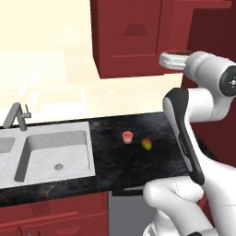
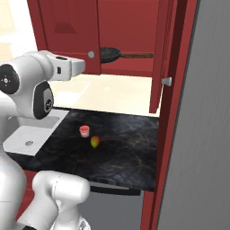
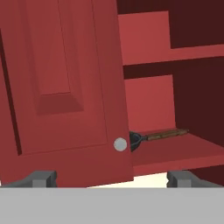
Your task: Pick the pan from the cabinet and place it on the stove. Then turn on the stove burner for the pan.
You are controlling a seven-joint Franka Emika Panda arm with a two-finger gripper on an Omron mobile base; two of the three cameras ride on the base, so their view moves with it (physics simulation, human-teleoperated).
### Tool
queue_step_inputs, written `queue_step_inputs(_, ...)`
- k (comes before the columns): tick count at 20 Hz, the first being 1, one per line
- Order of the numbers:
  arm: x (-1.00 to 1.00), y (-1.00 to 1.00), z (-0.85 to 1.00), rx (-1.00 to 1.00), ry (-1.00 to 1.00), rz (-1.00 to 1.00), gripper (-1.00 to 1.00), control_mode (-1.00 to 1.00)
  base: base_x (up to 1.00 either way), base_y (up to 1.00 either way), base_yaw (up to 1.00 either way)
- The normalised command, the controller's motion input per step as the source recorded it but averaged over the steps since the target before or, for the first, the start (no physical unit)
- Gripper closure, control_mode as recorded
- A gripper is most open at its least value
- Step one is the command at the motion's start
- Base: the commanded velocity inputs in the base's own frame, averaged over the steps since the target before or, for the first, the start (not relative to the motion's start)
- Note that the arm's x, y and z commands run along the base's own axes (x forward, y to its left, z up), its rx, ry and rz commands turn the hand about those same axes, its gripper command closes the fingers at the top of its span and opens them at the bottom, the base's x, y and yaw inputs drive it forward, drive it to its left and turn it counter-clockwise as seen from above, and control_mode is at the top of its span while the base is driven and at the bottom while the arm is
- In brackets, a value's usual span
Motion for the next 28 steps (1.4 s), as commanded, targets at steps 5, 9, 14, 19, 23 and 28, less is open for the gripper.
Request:
queue_step_inputs(5,0.26,-0.12,-0.32,0.00,-0.09,0.05,-1.00,-1.00,0.00,0.00,0.00)
queue_step_inputs(9,0.28,-0.11,-0.33,0.00,-0.19,0.09,-1.00,-1.00,0.00,0.00,0.00)
queue_step_inputs(14,0.28,-0.02,-0.17,0.00,-0.25,0.10,-1.00,-1.00,0.00,0.00,0.00)
queue_step_inputs(19,0.26,0.00,0.00,0.00,-0.15,0.01,-1.00,-1.00,0.00,0.00,0.00)
queue_step_inputs(23,0.40,0.00,0.00,0.00,-0.05,-0.04,-1.00,-1.00,0.00,0.00,0.00)
queue_step_inputs(28,0.48,-0.01,0.00,0.00,-0.02,-0.03,-1.00,-1.00,0.00,0.00,0.00)
